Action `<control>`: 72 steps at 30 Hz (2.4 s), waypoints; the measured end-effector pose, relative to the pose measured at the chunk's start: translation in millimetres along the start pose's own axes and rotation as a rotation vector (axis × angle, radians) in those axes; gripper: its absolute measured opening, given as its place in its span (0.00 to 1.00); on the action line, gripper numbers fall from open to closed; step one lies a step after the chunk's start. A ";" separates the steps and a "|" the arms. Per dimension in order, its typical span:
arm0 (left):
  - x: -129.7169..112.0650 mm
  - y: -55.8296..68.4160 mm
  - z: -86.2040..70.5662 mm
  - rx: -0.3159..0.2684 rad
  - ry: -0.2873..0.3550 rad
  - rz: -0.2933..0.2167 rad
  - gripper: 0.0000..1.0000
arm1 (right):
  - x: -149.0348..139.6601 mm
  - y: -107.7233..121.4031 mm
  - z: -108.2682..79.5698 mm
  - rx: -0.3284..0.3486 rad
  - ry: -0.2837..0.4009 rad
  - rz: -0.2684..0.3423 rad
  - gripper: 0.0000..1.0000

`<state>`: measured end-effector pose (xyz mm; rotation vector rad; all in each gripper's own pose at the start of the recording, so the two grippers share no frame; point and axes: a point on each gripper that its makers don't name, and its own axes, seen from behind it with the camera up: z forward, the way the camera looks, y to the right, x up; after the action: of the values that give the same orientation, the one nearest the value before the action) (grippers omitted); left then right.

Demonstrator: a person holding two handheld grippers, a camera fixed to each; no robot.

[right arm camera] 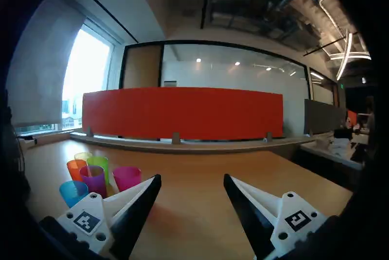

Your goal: Pour water

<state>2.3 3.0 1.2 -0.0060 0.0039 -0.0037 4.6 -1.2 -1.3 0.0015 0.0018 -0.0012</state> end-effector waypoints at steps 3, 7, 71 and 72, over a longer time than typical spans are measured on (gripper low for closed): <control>8.5 2.6 -0.2 -0.010 0.010 -0.004 0.90 | 13.9 -3.1 -3.3 0.006 0.006 -0.003 0.99; 22.0 7.3 1.0 -0.030 0.013 -0.007 0.90 | 31.7 -4.9 -5.7 0.018 0.011 -0.001 0.99; 167.1 48.9 28.6 -0.374 -0.028 -0.046 0.90 | 170.0 -81.5 13.0 0.378 -0.003 -0.036 0.99; 167.2 50.3 28.5 -0.385 -0.029 -0.041 0.90 | 171.2 -85.1 12.2 0.395 -0.003 -0.030 0.99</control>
<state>169.8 52.9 28.8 -0.3908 -0.0244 -0.0443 175.7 -86.6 10.5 0.3962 -0.0012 -0.0316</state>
